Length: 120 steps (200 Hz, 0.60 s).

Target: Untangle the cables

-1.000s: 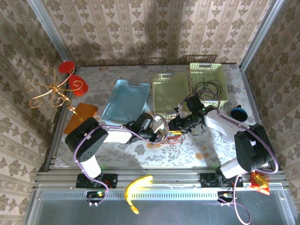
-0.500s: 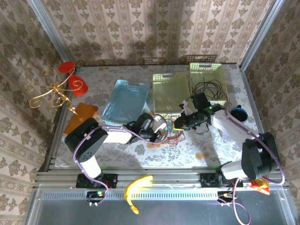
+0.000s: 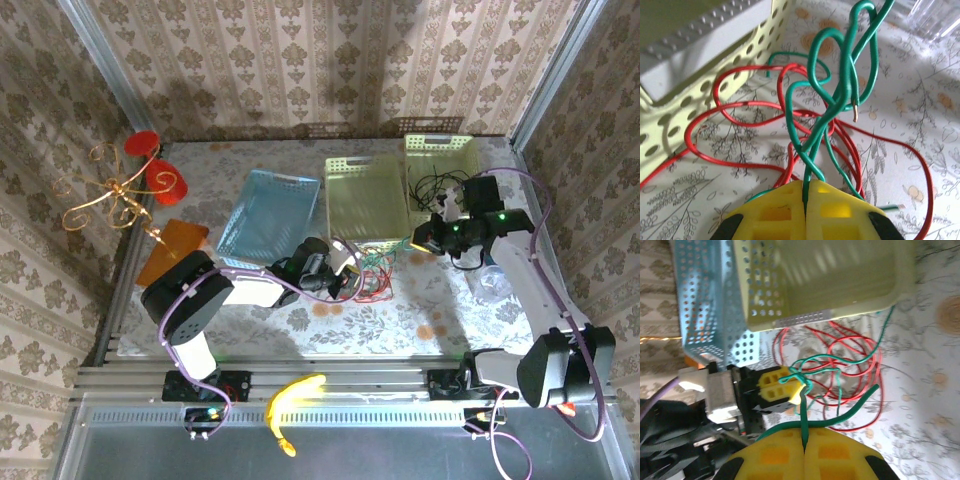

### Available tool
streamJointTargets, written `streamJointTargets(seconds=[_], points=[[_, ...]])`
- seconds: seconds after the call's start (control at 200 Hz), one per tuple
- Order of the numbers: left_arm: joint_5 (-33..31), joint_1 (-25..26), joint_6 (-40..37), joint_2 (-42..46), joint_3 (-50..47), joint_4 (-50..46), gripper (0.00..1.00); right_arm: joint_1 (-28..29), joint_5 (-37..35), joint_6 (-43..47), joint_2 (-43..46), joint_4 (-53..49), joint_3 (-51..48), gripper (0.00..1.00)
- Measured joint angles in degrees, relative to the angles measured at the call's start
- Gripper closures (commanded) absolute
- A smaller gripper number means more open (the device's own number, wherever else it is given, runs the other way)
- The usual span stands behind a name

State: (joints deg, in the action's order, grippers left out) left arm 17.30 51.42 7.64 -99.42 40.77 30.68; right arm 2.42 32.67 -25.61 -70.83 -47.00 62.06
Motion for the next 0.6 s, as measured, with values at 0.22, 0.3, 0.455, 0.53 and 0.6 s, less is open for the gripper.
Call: streamJointTargets(seconds=[0.22, 0.3, 0.455, 0.53, 0.6], points=[[0.2, 0.7, 0.4, 0.0, -0.3, 3.8, 1.0, -0.3, -5.3, -0.1, 4.5, -1.0, 0.0, 1.0], [0.2, 0.7, 0.5, 0.1, -0.5, 5.1, 1.0, -0.6, -6.9, -0.5, 5.8, -1.1, 0.0, 1.0], [0.0, 0.6, 0.9, 1.6, -2.8, 4.8, 0.58, -2.0, -8.1, -0.7, 6.7, 0.2, 0.0, 1.0], [-0.5, -0.2, 0.7, 1.8, -6.3, -0.7, 0.41, -3.3, -7.9, -0.7, 7.0, 2.5, 0.0, 1.0], [-0.2, -0.4, 0.1, 3.2, -7.2, -2.7, 0.33, -2.4, -6.5, -0.6, 6.8, 3.8, 0.0, 1.0]])
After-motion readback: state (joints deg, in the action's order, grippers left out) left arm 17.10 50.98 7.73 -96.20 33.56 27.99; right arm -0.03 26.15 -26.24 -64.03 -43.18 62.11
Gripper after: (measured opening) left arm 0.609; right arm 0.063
